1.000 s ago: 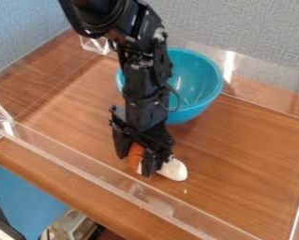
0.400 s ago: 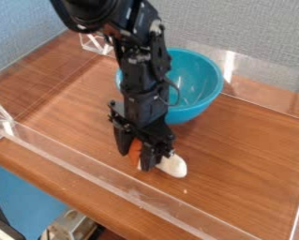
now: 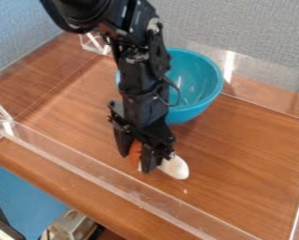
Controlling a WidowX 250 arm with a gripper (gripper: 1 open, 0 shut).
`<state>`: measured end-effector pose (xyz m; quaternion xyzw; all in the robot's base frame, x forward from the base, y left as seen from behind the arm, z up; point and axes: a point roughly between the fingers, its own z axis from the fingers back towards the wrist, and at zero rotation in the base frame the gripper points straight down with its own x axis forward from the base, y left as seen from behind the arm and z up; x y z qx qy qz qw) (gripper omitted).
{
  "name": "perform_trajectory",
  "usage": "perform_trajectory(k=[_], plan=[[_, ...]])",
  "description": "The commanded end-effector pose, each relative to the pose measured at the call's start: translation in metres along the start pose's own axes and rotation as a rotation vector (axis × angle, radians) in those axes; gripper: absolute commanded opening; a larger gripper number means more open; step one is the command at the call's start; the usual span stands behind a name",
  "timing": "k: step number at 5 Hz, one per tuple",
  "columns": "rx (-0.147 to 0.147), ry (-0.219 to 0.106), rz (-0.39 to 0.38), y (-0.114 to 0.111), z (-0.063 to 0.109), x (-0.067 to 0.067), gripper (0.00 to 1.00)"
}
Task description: Put the mushroom in the blue bowl
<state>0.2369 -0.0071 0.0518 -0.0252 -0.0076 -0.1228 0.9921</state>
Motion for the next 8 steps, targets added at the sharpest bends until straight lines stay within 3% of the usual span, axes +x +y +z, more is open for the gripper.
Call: perform_trajectory(k=[1, 6, 8], plan=[[0.015, -0.056, -0.035, -0.007, 0.011, 0.005, 0.00], [0.009, -0.047, -0.077, -0.013, -0.003, 0.000, 0.00], [0.013, -0.056, -0.086, -0.015, 0.013, 0.001, 0.00]])
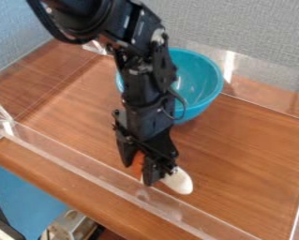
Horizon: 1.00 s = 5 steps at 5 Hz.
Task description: Put the mushroom in the blue bowl
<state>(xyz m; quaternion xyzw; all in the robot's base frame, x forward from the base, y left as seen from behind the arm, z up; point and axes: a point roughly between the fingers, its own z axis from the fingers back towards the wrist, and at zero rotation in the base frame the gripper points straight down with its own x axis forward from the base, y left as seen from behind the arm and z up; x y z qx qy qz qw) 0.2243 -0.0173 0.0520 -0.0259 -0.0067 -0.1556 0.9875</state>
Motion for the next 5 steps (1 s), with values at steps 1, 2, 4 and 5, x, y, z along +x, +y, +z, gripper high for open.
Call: perform_trajectory(k=[1, 2, 4, 5], plan=[[0.023, -0.068, -0.029, -0.002, 0.026, 0.012, 0.00], [0.036, -0.086, -0.047, 0.002, 0.043, 0.019, 0.00], [0.033, -0.105, -0.082, 0.012, 0.073, 0.036, 0.00], [0.025, -0.109, -0.079, 0.023, 0.081, 0.049, 0.00]])
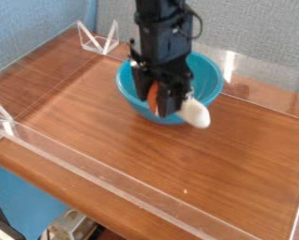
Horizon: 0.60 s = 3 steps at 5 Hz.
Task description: Put the mushroom in the blue bowl
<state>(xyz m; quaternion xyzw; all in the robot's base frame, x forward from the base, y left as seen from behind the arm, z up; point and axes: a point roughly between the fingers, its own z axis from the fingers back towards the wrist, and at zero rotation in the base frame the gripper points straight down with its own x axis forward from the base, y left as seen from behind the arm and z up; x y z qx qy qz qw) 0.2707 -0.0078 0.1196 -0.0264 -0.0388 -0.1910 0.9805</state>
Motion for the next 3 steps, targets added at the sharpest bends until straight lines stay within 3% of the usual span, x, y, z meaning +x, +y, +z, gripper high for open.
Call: perform_trajectory(k=[1, 3], plan=[[0.014, -0.043, -0.009, 0.014, 0.014, 0.018, 0.00], [0.015, -0.027, -0.021, 0.031, 0.016, 0.034, 0.00]])
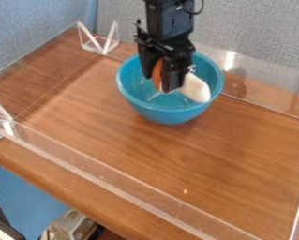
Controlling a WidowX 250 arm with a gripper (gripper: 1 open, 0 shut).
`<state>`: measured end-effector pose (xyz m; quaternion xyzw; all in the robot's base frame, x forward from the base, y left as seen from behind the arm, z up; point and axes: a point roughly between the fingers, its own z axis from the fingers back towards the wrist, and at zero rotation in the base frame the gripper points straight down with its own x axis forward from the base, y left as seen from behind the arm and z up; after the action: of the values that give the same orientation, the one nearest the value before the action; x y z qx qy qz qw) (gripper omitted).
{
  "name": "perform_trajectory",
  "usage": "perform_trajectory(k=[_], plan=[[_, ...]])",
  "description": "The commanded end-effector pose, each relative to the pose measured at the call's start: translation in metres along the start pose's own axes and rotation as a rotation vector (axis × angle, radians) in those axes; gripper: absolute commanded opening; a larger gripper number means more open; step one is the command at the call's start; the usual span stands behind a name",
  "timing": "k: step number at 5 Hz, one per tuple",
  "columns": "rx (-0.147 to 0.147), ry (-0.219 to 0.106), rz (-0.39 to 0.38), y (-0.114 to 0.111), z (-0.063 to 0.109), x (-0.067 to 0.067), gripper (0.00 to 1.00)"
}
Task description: Put the mushroom in the blue bowl
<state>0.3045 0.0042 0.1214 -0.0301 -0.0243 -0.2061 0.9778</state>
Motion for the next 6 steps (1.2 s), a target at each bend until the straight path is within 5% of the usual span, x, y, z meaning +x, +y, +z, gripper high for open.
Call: perform_trajectory(k=[1, 6], plan=[[0.031, -0.050, -0.008, 0.009, 0.015, 0.011, 0.00], [0.025, -0.017, -0.079, 0.024, -0.007, 0.031, 0.00]])
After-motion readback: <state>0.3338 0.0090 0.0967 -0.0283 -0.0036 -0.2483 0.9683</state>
